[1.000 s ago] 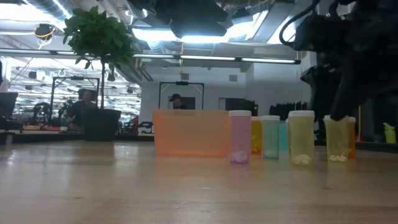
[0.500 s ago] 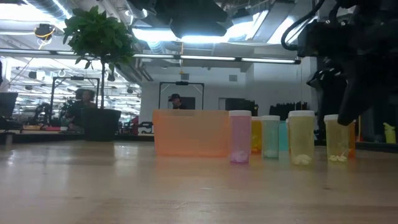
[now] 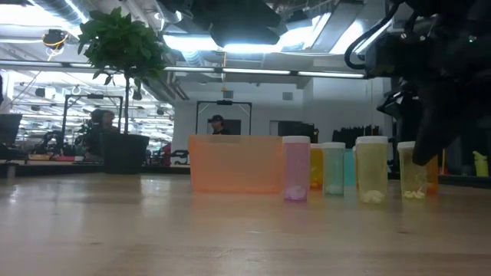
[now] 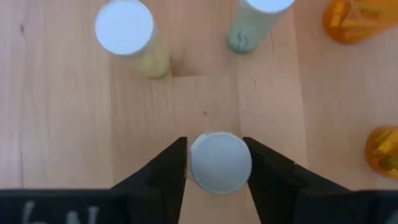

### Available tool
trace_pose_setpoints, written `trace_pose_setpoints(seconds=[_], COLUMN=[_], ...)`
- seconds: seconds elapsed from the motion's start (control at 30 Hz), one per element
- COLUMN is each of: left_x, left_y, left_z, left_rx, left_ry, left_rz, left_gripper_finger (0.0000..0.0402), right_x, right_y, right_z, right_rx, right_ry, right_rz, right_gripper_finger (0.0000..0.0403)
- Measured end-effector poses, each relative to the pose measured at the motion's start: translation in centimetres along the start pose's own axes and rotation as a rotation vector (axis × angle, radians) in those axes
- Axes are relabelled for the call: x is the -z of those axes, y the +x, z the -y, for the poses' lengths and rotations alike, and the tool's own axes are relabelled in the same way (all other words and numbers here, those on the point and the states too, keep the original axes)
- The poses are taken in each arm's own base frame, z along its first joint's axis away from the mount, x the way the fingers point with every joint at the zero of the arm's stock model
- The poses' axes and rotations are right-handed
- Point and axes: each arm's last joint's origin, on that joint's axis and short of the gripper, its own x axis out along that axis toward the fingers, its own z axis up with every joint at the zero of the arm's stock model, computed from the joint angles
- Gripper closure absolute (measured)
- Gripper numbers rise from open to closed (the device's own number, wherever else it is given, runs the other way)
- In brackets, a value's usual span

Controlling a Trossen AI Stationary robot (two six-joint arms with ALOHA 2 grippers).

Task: Pick and place medicine bottles into bin by pill shape (circle, oval)
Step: Put the right yellow tablet bottle into the green bin

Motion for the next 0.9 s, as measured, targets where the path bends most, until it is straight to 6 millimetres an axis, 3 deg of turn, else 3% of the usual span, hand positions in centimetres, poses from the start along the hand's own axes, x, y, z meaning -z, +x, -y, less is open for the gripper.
trace_pose_setpoints(seconds=[0.23,0.4,0.7,0.9], left_x=[0.0,0.0,0.0,0.0], left_y=[0.0,0.0,0.0,0.0], left_z=[0.0,0.0,0.0,0.0], left_rx=[0.0,0.0,-0.002,-0.002], left_ry=[0.0,0.0,0.0,0.0], left_rz=[0.0,0.0,0.0,0.0], left_gripper_finger=[0.0145,0.0145,0.0145,0.0145], right_x=[0.0,-0.6,-7.4,-11.3], right_y=[-0.1,-0.7,-8.6,-12.1], right_z=[0.0,0.0,1.2,5.9], right_rx=[-0.003,0.011,0.386,0.636], right_ry=[0.001,-0.079,-0.304,-0.198], right_rz=[0.005,0.003,0.087,0.162], right_gripper_finger=[0.029,0.0288,0.0295,0.0291])
